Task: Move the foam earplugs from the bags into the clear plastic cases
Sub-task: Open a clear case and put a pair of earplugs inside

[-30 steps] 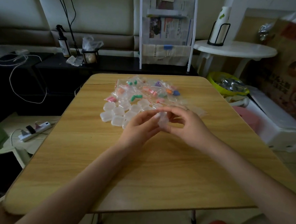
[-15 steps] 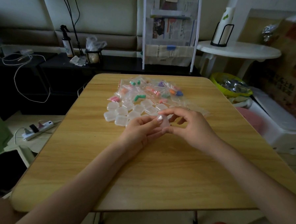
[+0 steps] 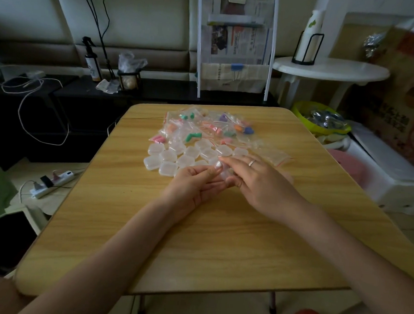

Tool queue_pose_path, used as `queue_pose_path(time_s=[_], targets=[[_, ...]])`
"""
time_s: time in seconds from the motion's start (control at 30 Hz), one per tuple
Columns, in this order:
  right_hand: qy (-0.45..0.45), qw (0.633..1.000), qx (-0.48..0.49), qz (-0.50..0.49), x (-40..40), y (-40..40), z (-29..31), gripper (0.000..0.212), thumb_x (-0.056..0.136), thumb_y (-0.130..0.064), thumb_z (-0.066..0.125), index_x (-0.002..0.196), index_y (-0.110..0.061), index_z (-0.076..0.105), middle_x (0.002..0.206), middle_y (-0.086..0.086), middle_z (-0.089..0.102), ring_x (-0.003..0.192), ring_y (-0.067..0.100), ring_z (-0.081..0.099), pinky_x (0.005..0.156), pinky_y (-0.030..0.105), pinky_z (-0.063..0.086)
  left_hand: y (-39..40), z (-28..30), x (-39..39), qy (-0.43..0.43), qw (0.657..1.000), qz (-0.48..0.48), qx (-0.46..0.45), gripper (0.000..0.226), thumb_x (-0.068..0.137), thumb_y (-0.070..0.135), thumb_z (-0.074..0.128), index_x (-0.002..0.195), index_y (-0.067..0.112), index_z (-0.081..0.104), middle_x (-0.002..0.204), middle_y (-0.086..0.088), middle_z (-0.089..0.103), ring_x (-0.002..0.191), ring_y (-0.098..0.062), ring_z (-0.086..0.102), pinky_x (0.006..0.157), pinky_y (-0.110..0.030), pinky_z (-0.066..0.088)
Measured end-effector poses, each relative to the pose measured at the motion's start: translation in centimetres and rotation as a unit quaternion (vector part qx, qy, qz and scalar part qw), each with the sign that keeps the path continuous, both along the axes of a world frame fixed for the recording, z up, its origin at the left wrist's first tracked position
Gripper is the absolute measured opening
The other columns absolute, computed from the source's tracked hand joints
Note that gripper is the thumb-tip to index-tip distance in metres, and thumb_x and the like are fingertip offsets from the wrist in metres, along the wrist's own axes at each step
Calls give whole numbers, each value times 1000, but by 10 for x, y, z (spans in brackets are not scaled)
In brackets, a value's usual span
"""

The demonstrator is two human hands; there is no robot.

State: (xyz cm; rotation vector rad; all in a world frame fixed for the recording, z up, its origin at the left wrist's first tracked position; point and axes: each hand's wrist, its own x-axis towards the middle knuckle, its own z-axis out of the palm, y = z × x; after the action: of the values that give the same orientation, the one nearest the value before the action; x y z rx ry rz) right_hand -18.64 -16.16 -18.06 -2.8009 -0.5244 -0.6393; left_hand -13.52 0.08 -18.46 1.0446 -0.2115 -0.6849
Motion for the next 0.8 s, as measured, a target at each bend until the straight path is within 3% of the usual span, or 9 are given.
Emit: queue_pose_path(time_s=[0.07, 0.13, 0.27, 0.4, 0.5, 0.6, 0.7, 0.77, 0.8], targets=[[13, 1000, 15, -5, 0, 0, 2, 43, 97, -14, 39, 139, -9, 46, 125, 11, 61, 120, 26, 52, 100, 33, 42, 1, 1, -1, -3, 1000, -4, 4, 36, 75, 21, 61, 98, -7, 63, 80, -15, 72, 76, -17, 72, 65, -17, 56], [47, 997, 61, -19, -1, -4, 7, 49, 94, 0, 38, 141, -15, 42, 119, 7, 63, 113, 22, 55, 89, 29, 45, 0, 2, -3, -15, 1000, -16, 16, 35, 76, 22, 60, 96, -7, 64, 80, -15, 72, 75, -17, 72, 63, -17, 55], [12, 987, 162, -14, 1, -12, 13, 36, 97, -19, 38, 129, -17, 54, 90, -6, 66, 83, 11, 64, 75, 32, 54, 1, 3, -8, -27, 997, -73, 22, 31, 81, 19, 58, 98, -5, 66, 86, -18, 72, 81, -20, 72, 67, -19, 56], [62, 951, 303, -24, 5, -11, 14, 7, 92, -20, 59, 93, -13, 59, 76, -9, 70, 74, -3, 65, 68, 13, 48, 1, 6, -13, 5, 987, -163, 8, 30, 85, 12, 53, 108, -4, 64, 98, -21, 70, 86, -24, 71, 75, -26, 58], [62, 946, 316, -24, 9, -14, 10, 2, 87, -18, 65, 86, -17, 66, 79, -10, 69, 76, -4, 64, 67, 8, 46, 0, 6, -13, 11, 987, -161, 16, 32, 85, 11, 52, 110, -6, 62, 103, -23, 68, 88, -24, 70, 77, -27, 58], [58, 950, 305, -29, 12, -16, 5, 8, 89, -19, 63, 93, -22, 70, 83, -14, 67, 81, -3, 60, 67, 8, 44, 0, 5, -13, 16, 992, -124, 4, 32, 82, 13, 54, 107, -6, 63, 102, -23, 69, 90, -25, 70, 80, -27, 57], [63, 951, 302, -35, 15, -18, 3, 20, 92, -24, 60, 109, -31, 68, 98, -13, 69, 88, 9, 63, 70, 24, 51, 0, 7, -11, 19, 997, -72, 19, 25, 93, 9, 47, 114, 1, 60, 97, -21, 70, 90, -27, 71, 73, -27, 59], [65, 952, 296, -36, 22, -19, 4, 23, 95, -27, 56, 115, -31, 67, 107, -11, 69, 75, 17, 64, 60, 28, 51, 1, 9, -10, -13, 995, -47, 83, 31, 99, 8, 43, 129, 10, 47, 90, -20, 71, 78, -26, 72, 63, -28, 59], [64, 955, 287, -35, 27, -20, 4, 25, 96, -26, 54, 118, -29, 66, 108, -8, 69, 63, 11, 61, 50, 20, 44, 1, 9, -10, -56, 988, -36, 139, 36, 99, 7, 42, 135, 14, 41, 84, -18, 71, 67, -23, 71, 56, -28, 58]])
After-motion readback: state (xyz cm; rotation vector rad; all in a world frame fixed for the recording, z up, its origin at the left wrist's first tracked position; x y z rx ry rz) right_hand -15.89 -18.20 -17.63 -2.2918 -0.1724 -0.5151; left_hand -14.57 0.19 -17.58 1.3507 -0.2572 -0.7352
